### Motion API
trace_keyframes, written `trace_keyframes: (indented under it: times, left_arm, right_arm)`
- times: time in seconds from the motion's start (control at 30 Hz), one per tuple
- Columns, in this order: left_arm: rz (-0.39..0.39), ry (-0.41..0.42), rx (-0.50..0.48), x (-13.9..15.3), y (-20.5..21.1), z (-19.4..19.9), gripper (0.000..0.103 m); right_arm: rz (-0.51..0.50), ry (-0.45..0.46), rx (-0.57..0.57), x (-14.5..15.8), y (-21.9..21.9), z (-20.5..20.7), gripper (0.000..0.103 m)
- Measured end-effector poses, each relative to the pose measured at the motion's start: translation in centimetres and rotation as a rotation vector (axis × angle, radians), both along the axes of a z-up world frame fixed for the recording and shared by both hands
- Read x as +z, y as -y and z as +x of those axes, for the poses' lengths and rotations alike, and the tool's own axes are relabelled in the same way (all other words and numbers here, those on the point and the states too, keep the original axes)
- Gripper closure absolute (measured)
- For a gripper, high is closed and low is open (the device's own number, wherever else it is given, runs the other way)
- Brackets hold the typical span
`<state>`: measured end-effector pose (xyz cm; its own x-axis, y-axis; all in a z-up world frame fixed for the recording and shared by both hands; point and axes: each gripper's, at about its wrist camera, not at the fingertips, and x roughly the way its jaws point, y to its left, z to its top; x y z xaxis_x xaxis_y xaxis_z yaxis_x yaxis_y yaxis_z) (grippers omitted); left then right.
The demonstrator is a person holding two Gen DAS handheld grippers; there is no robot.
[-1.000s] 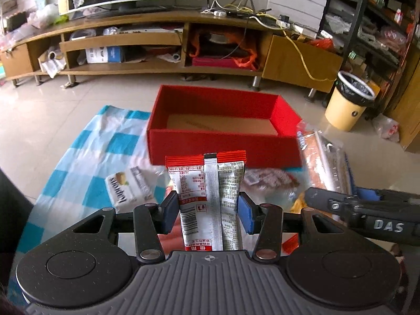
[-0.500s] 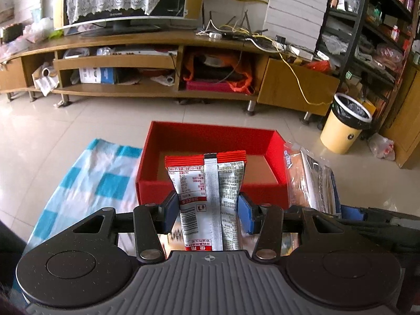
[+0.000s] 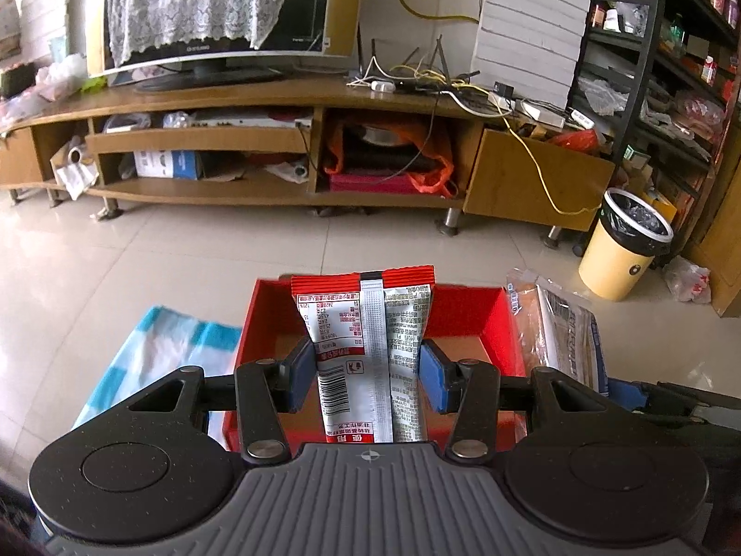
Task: Organize snacks
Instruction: 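Lift both held packets and carry them over the red box, then open both tools to drop the packets into the red box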
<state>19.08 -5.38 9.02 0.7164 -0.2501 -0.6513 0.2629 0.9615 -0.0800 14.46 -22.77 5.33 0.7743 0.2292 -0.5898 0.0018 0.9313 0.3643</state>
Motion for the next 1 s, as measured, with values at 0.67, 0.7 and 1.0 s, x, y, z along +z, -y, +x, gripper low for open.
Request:
trace_keyframes:
  times: [0.67,0.7,1.0]
  left_arm:
    - [0.099,-0.074,0.042,-5.4,1.9,8.1,0.047]
    - [0.102,-0.081,0.045,-5.6,1.9,8.3,0.048]
    - [0.137,-0.117,0.067,-7.7,1.5,9.6,0.050]
  right_arm:
    - [-0.118,-0.048,0.013,-5.1,-0.2,8.9,0.034]
    - [-0.124,-0.055,0.016,-5.5,-0.2,9.2,0.034]
    - [-0.186,-0.099,0.060,-7.3,-1.0,10.2,0.033]
